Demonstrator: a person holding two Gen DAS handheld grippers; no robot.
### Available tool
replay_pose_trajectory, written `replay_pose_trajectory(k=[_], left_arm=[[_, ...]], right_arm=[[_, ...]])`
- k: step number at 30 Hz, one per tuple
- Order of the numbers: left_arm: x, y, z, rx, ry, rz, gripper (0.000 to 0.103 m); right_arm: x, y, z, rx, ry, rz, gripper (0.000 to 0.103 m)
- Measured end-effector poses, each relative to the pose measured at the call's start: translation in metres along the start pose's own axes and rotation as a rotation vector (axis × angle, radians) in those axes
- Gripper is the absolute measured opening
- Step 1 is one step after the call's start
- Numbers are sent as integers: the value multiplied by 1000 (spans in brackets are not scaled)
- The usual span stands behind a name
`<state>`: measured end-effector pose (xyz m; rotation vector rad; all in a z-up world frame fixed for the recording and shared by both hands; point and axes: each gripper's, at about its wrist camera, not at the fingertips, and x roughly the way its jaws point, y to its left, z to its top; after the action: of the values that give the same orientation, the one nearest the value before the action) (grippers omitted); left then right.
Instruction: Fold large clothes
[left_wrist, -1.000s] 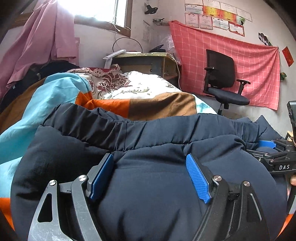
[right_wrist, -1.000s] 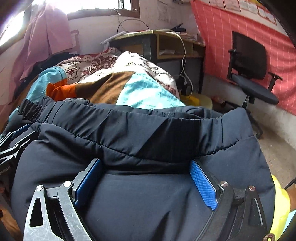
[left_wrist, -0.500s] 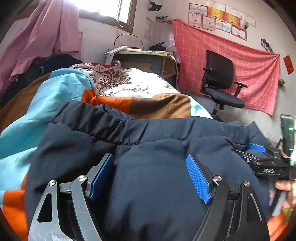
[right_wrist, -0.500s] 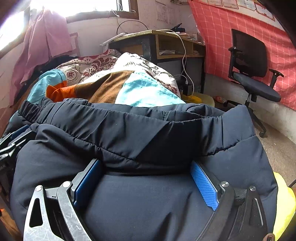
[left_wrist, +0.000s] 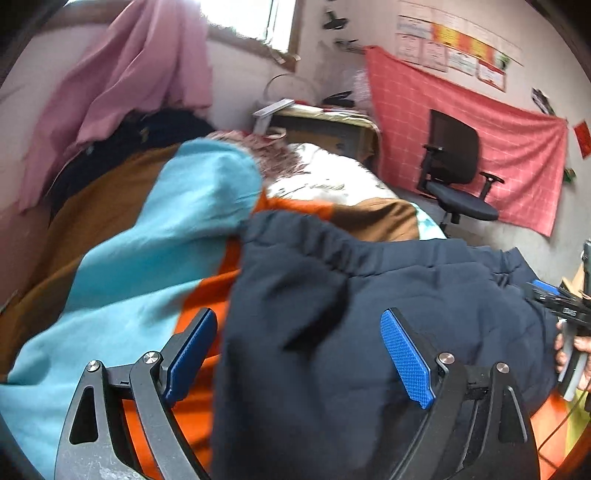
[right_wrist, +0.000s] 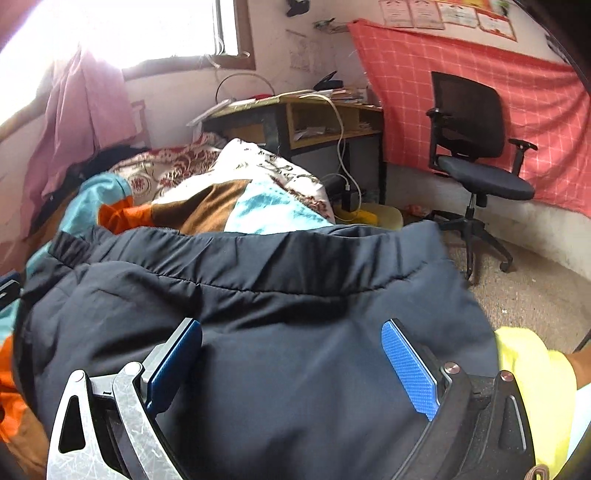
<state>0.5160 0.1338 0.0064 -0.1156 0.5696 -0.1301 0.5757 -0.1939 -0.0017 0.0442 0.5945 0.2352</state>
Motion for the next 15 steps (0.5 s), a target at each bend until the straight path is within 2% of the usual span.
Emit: replay_pose_trajectory(k=[9, 15], left_arm=[[8, 32, -6, -93, 144, -109, 86], [20, 19, -11, -31, 198, -87, 86]], right_arm=[[-35, -54, 2, 28, 15, 78, 101], [-46, -93, -17, 74, 37, 113, 101]])
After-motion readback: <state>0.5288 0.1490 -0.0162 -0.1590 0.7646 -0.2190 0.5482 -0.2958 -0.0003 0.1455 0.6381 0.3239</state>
